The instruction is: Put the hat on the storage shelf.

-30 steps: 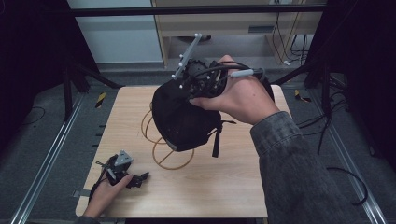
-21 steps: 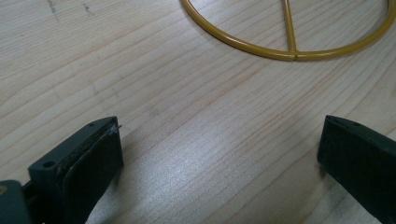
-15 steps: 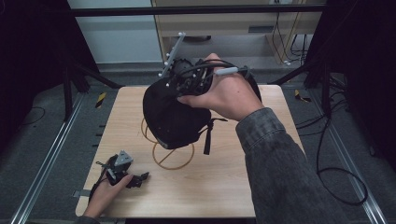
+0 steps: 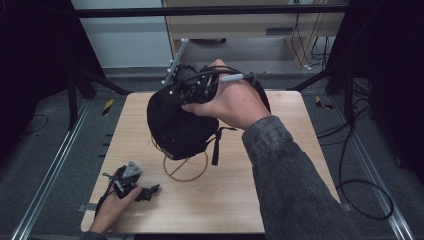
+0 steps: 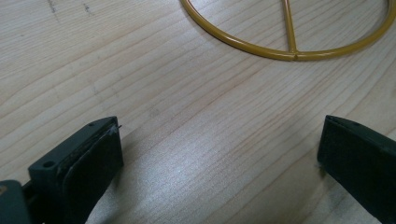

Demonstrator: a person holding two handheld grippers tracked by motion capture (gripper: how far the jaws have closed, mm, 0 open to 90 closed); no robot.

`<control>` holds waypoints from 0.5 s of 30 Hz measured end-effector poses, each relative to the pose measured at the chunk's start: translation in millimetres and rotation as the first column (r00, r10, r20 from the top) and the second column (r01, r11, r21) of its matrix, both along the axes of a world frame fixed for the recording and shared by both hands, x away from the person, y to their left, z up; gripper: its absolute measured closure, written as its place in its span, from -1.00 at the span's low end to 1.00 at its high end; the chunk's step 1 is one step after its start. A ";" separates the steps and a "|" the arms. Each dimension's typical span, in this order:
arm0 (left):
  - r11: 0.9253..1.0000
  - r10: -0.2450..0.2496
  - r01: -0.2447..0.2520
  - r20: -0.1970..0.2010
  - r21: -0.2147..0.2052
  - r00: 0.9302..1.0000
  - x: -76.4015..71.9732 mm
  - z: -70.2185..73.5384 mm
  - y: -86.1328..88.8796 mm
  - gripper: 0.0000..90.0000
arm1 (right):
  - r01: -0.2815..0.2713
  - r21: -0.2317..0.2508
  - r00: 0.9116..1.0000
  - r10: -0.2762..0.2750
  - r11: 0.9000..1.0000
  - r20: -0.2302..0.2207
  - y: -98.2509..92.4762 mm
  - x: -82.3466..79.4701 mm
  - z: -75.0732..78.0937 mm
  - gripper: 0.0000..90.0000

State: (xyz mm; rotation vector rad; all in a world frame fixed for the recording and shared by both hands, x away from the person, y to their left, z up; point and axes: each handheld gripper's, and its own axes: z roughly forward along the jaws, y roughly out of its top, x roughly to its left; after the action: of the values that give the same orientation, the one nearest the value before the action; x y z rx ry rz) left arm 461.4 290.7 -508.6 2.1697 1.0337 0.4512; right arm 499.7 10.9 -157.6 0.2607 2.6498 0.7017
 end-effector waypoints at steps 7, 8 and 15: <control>1.000 0.000 0.000 0.000 0.000 1.000 0.0 0.0 0.0 -1.00 | -0.004 0.007 1.000 0.004 1.000 0.000 3.7 2.2 -2.8 0.64; 1.000 0.000 0.000 0.000 0.000 1.000 0.0 0.0 0.0 -1.00 | -0.004 0.005 1.000 0.004 1.000 0.004 4.3 2.7 -3.1 0.64; 1.000 0.000 0.000 0.000 0.000 1.000 0.0 0.0 0.0 -1.00 | 0.000 0.015 1.000 0.000 1.000 0.003 13.8 9.4 -6.5 0.64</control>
State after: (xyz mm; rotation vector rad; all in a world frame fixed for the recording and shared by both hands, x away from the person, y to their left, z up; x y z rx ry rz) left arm 461.4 290.8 -508.6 2.1701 1.0331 0.4515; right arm 509.2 24.7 -164.1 0.2632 2.6426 0.7214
